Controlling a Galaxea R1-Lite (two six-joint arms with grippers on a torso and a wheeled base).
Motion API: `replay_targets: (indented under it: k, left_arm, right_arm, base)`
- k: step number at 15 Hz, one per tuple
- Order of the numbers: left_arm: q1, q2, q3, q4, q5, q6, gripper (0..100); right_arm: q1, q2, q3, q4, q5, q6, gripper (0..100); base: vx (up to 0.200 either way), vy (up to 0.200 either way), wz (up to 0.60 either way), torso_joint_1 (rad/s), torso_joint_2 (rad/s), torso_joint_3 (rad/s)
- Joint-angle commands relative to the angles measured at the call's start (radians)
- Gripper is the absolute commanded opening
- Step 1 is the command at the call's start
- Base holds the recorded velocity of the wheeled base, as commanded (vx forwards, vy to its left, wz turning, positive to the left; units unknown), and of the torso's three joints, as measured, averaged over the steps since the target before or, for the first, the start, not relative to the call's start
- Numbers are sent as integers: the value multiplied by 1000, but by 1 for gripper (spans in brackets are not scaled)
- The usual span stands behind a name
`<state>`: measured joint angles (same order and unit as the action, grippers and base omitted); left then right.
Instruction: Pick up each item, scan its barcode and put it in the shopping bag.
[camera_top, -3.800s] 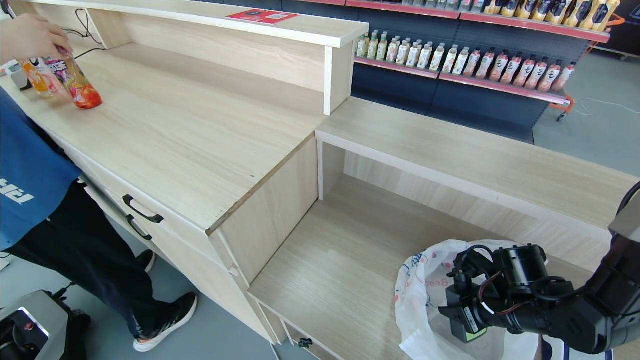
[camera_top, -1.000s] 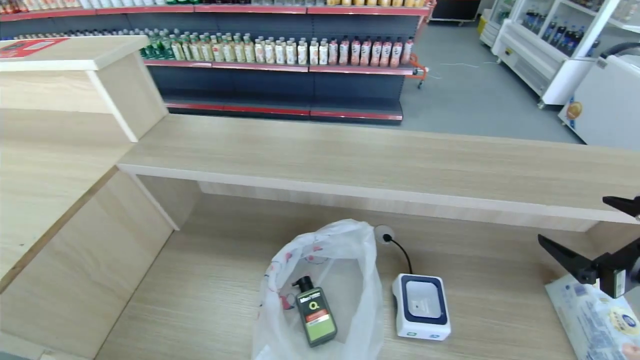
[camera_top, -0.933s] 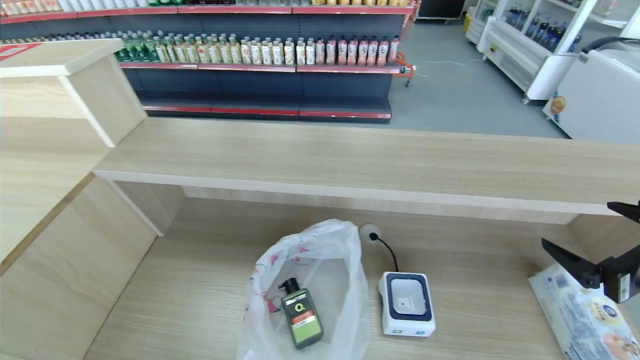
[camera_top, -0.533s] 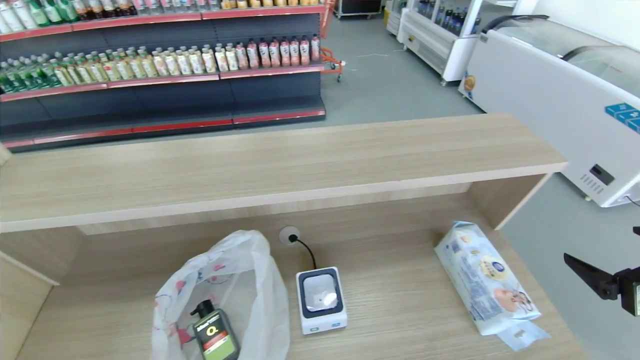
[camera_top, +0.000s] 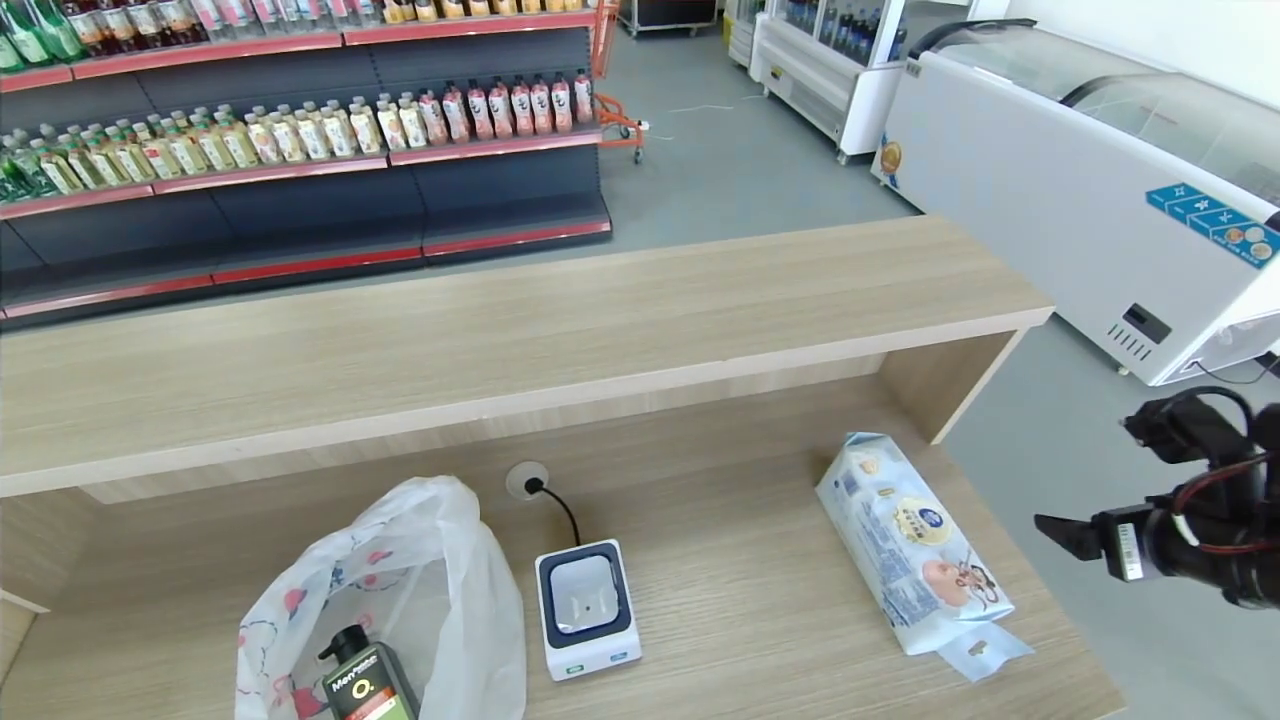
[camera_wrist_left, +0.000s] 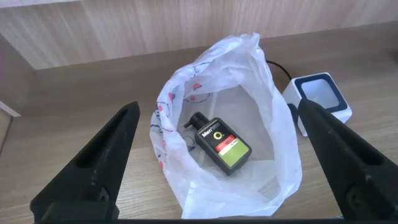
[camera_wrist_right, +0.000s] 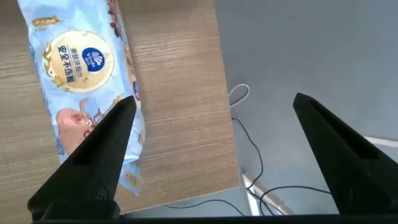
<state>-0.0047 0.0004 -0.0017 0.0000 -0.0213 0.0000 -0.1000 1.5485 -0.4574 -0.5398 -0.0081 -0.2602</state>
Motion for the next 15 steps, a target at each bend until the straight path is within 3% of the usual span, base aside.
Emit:
replay_targets:
  k: [1,8,15]
  left_arm:
    - [0,0,0,0,0,0,100]
    - [0,0,0,0,0,0,100]
    - [0,0,0,0,0,0,100]
  right_arm:
    - [77,248,-73,-34,8,35,100]
    - [201,384,-130,-51,91,55,100]
    - [212,456,-113,-108,89,52,100]
  base:
    - [0,0,0,0,0,0]
    - [0,0,0,0,0,0]
    - [0,0,0,0,0,0]
